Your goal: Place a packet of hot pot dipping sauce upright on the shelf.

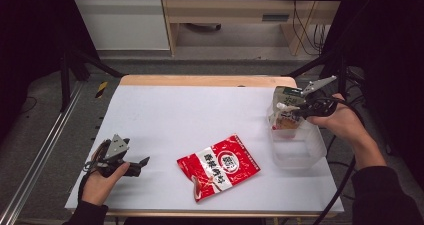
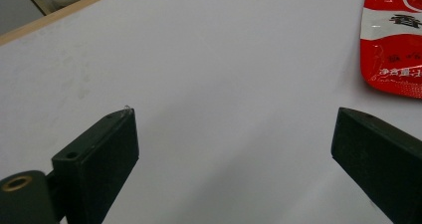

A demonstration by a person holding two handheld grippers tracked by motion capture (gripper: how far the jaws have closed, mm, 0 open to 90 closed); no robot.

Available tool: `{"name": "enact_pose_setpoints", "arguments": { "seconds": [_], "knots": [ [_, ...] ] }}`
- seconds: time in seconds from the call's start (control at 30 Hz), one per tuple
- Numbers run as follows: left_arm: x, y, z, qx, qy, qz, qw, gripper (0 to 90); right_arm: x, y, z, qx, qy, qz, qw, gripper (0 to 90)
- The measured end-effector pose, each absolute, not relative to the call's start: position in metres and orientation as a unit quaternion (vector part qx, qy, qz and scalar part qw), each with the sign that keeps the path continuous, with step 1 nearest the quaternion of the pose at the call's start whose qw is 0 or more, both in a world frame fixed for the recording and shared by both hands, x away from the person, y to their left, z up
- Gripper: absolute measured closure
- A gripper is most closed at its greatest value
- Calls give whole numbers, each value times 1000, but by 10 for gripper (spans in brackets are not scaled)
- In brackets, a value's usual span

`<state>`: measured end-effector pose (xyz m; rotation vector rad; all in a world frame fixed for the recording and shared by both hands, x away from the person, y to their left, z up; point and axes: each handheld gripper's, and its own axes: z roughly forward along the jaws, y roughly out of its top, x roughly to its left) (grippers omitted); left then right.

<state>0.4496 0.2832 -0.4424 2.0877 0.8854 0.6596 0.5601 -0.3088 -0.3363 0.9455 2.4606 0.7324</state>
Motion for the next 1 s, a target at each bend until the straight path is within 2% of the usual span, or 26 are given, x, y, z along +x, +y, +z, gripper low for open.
{"name": "enact_pose_setpoints", "arguments": {
  "seconds": [0.03,0.23,0.4,0.57,0.77,1.0],
  "knots": [
    [450,283,-442,818,347,258,380,45,559,-309,-334,344,876,267,206,615],
    [449,282,-443,819,344,260,379,45,541,-305,-317,346,858,284,250,428],
    [449,280,-442,822,341,258,377,45,517,-298,-300,343,837,315,287,354],
    [448,277,-442,824,337,260,375,46,492,-285,-290,339,829,327,301,251],
    [448,275,-442,826,334,258,373,45,467,-265,-286,339,822,343,301,151],
    [447,276,-440,821,341,253,381,45,438,-237,-297,334,810,383,291,114]
  ]
}}
